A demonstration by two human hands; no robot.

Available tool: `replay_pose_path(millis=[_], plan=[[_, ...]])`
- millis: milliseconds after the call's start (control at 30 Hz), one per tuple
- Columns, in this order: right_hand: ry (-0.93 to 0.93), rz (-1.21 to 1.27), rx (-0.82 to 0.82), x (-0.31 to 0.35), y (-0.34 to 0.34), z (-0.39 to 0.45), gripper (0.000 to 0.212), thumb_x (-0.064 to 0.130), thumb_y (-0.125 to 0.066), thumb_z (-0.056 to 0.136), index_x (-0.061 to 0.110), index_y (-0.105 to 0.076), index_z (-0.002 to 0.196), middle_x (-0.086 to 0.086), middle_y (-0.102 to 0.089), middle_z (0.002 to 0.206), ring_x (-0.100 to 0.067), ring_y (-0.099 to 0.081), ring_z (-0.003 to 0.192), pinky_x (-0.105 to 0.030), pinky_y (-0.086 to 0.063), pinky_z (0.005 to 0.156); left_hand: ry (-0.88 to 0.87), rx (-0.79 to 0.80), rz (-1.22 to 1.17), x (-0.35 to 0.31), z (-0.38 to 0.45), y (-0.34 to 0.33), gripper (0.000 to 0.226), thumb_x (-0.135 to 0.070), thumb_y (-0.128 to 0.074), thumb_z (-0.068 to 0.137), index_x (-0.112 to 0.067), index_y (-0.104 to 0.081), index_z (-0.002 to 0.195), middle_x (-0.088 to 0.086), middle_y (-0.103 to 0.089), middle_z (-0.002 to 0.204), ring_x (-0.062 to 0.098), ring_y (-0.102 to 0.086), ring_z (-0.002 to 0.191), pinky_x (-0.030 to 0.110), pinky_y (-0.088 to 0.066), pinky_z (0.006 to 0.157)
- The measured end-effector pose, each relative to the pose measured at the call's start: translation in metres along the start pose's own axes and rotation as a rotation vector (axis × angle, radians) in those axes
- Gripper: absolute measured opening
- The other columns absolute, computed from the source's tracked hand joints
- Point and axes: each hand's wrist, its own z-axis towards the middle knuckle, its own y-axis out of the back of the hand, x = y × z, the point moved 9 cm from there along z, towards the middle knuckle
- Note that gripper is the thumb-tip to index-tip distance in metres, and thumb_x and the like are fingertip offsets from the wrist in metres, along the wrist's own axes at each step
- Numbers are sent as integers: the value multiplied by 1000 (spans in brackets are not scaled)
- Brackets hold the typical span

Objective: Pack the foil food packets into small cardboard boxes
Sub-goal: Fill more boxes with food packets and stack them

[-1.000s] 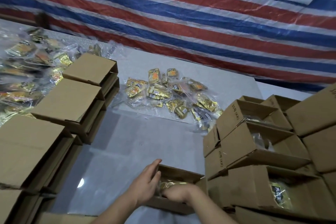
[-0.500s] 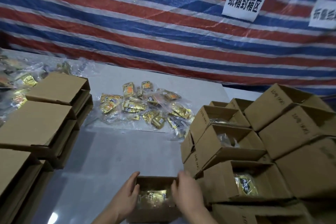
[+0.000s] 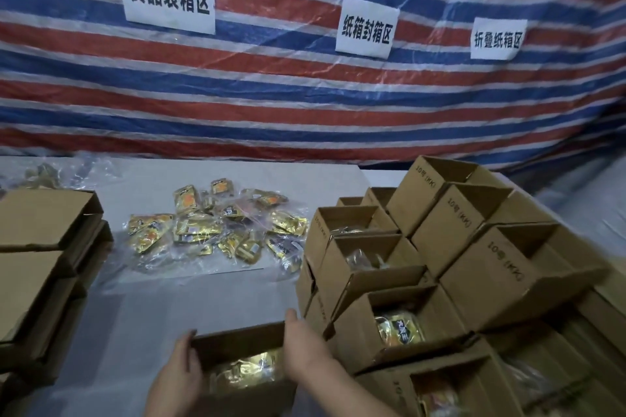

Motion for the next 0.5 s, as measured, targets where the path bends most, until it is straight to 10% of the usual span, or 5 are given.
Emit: replay_pose_path(millis=[200, 500], plan=[[218, 83, -332, 32, 146, -50, 7, 22, -43, 103, 20, -49, 106, -2, -55, 91, -21, -52, 76, -32, -41, 67, -258, -84, -42, -143, -11, 88, 49, -28, -45, 101, -28, -35, 149, 12, -52, 142, 32, -51, 126, 40, -40, 96], [171, 101, -561, -11, 307, -82, 18, 30, -46, 105, 27, -57, 117, 12, -55, 91, -4, -56, 80, -19, -44, 61, -499, 89, -269, -300, -37, 101, 46, -29, -50, 98, -42, -39, 141, -2, -52, 141, 23, -53, 123, 49, -49, 100]])
